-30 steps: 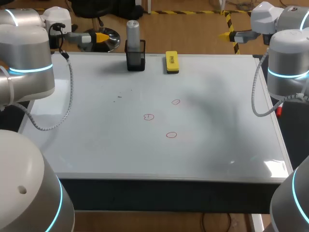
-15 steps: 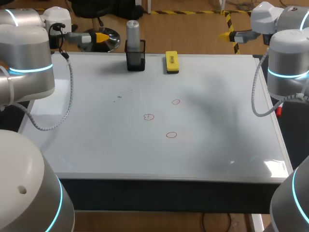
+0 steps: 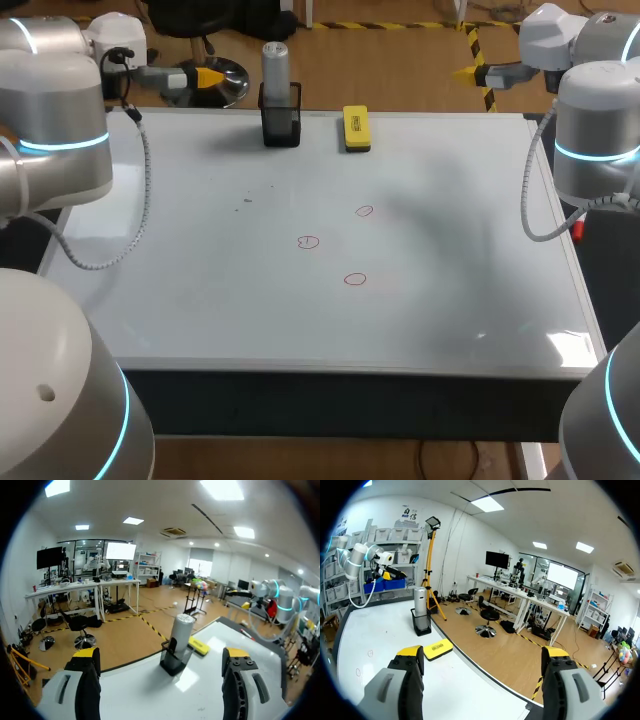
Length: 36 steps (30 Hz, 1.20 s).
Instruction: Pick up the inspection probe, press it on each red-marked spot on the whiteboard one by one, put down the probe, pick up the eraser, and wipe off all the red marks.
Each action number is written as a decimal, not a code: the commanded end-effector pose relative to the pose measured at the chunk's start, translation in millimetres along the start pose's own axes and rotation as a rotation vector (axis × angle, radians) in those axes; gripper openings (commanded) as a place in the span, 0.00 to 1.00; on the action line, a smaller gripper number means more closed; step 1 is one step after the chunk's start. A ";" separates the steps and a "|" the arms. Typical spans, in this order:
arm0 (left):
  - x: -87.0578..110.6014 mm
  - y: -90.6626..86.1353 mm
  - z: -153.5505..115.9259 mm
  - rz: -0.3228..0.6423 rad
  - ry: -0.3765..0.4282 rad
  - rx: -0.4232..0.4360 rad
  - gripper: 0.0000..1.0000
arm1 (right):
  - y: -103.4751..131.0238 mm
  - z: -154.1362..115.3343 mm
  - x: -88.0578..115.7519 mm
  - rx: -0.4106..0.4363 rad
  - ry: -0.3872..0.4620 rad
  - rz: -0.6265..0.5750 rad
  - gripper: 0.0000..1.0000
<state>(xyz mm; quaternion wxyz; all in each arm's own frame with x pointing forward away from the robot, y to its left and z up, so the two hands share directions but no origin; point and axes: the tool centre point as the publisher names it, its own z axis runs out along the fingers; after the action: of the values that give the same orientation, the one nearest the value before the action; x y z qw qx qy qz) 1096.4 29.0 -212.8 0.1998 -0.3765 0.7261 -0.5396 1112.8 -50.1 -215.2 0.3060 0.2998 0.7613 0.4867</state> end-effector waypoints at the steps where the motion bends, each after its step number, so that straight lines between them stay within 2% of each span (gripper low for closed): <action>1: -14.6 -8.9 12.2 0.003 0.019 0.007 1.00 | -0.2 0.3 -0.1 -0.001 0.000 0.000 1.00; 5: -18.3 -13.7 24.3 0.039 0.053 0.019 1.00 | -0.2 0.3 -0.1 -0.001 0.000 0.000 1.00; 11: -18.1 -13.7 45.9 0.099 0.184 0.056 1.00 | -0.2 0.3 -0.1 -0.001 0.000 0.000 1.00; 14: -14.2 -11.3 54.8 0.116 0.255 0.066 1.00 | -0.2 0.3 -0.1 -0.001 0.000 0.000 1.00; 18: -4.9 -6.3 69.7 0.115 0.409 0.106 1.00 | -0.2 0.3 -0.1 -0.001 0.000 0.000 1.00; 24: 8.9 3.7 91.9 0.107 0.545 0.102 1.00 | -0.2 0.3 -0.1 -0.001 0.000 0.000 1.00; 26: 13.8 6.0 98.0 0.117 0.616 0.099 1.00 | -0.2 0.3 -0.1 -0.001 0.000 0.000 1.00; 30: 21.0 13.3 111.4 0.121 0.687 0.078 1.00 | -0.2 0.3 -0.1 -0.001 0.000 0.000 1.00; 36: 28.2 16.8 127.2 0.128 0.724 0.082 1.00 | -0.2 0.3 -0.1 -0.001 0.000 0.000 1.00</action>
<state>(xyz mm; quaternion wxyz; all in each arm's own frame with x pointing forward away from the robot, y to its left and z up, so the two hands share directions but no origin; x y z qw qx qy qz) 1149.4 -66.2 -259.9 0.0343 -0.1540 0.7521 -0.6399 1112.8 -50.2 -215.2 0.3060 0.2999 0.7613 0.4867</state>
